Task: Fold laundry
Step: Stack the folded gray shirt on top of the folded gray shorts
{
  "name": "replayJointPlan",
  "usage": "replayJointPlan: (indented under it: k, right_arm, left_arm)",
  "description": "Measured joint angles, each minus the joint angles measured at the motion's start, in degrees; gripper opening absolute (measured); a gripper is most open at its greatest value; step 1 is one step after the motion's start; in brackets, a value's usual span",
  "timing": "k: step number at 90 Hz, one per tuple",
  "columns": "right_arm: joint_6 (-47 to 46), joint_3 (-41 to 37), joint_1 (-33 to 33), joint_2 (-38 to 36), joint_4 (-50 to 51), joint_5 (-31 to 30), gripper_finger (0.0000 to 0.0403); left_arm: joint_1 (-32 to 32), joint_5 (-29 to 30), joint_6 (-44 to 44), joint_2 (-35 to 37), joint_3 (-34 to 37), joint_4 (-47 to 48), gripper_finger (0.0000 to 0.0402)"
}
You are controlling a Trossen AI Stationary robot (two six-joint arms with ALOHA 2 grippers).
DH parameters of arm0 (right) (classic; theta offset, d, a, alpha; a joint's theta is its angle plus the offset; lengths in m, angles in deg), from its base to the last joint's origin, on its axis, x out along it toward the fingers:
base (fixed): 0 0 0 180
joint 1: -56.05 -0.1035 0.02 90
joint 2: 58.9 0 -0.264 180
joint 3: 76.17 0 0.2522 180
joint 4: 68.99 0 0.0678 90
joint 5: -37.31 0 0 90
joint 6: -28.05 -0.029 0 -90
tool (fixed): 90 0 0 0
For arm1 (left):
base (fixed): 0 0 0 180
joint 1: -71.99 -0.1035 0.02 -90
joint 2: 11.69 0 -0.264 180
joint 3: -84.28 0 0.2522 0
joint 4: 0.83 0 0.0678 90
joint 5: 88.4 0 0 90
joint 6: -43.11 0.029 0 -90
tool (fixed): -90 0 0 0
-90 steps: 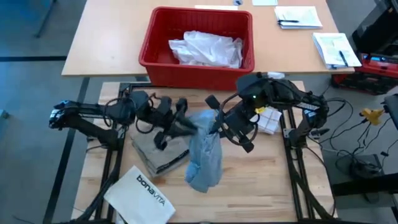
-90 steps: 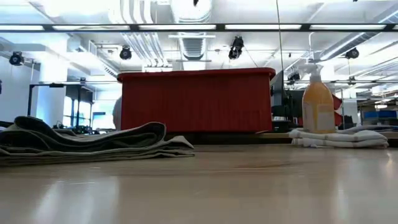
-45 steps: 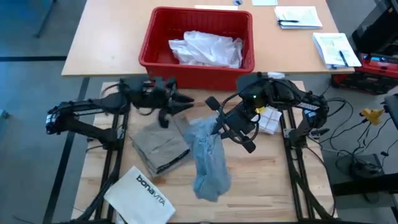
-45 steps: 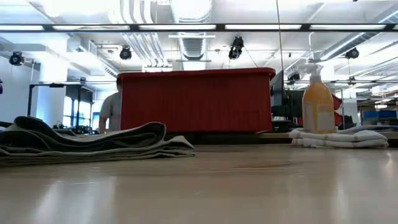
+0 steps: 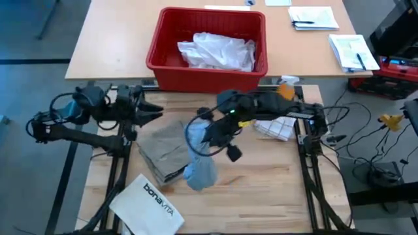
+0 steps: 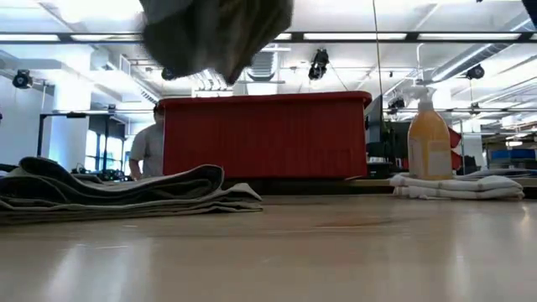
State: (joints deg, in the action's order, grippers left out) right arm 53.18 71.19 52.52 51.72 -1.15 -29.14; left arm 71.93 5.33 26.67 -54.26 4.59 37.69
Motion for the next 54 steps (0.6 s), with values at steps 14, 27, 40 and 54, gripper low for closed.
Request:
replayJointPlan:
  k: [14, 27, 40, 54]
  right_arm:
    - [-3.7, 0.0, 1.6, 5.9, -1.3, -1.2, 0.0]
    - [-10.8, 0.0, 3.0, 10.5, -2.7, -1.4, 0.0]
    - [-15.8, 0.0, 3.3, 13.7, -5.3, -0.9, 0.0]
    - [-23.0, 0.0, 3.4, 13.7, -12.3, 0.8, 0.0]
  left_arm:
    - [0.1, 1.6, -2.2, 2.1, 0.0, 8.7, 0.008]
    - [0.1, 2.1, -3.7, 2.3, 0.0, 13.9, 0.008]
    - [0.1, -1.0, -4.1, 1.8, 0.0, 15.9, 0.008]
    - [0.2, -6.0, -3.0, 2.7, 0.0, 22.6, 0.008]
